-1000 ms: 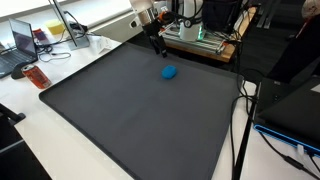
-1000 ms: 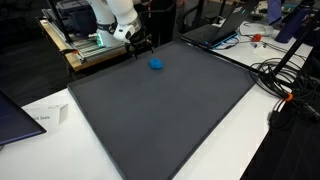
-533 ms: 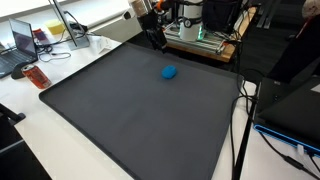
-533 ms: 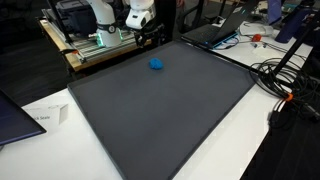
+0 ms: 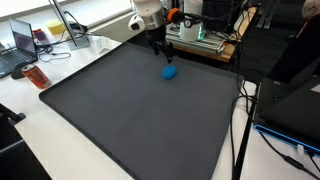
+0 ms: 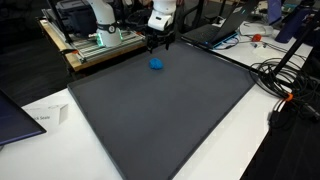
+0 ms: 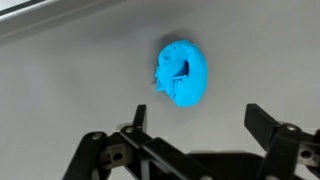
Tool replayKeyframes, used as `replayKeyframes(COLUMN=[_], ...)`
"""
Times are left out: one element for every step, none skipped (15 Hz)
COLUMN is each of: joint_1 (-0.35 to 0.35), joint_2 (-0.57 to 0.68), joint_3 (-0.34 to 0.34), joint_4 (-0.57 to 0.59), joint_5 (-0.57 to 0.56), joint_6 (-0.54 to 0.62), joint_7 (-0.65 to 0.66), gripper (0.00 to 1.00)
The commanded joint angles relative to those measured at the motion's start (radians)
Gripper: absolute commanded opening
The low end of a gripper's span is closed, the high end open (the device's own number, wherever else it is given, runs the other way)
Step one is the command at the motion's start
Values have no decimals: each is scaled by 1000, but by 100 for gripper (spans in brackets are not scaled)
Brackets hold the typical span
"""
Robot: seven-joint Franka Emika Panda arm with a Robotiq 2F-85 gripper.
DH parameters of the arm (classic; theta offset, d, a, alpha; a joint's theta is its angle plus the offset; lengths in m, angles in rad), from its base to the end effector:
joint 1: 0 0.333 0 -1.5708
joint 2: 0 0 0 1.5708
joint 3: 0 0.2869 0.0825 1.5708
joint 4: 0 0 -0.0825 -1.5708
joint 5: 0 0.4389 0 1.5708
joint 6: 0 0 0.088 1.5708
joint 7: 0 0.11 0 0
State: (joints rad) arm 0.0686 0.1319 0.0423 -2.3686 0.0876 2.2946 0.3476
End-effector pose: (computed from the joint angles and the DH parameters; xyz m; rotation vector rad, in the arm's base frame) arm 0.5084 0.0594 0.1786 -3.0718 0.4663 0.3356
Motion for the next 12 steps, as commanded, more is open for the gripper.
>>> replayKeyframes(joint_1=[51, 67, 85, 101, 115, 129, 143, 161, 177, 189, 205, 214], joint_2=[73, 86, 97, 107, 116, 123, 129, 132, 134, 135, 134, 131], joint_3=[3, 6, 7, 8, 12, 14, 16, 15, 12, 14, 11, 12], joint_4=[88, 102, 114, 127, 134, 141, 141, 135, 129, 122, 111, 102], joint_5=[-136, -162, -192, -217, -232, -250, -264, -291, -322, -344, -383, -408], joint_6=[-78, -96, -113, -129, -141, -148, -149, -139, -127, -123, -112, -101], joint_7=[110, 128, 152, 174, 185, 201, 214, 245, 279, 303, 349, 378], gripper=[100, 100, 100, 100, 100, 100, 100, 100, 100, 100, 100, 100])
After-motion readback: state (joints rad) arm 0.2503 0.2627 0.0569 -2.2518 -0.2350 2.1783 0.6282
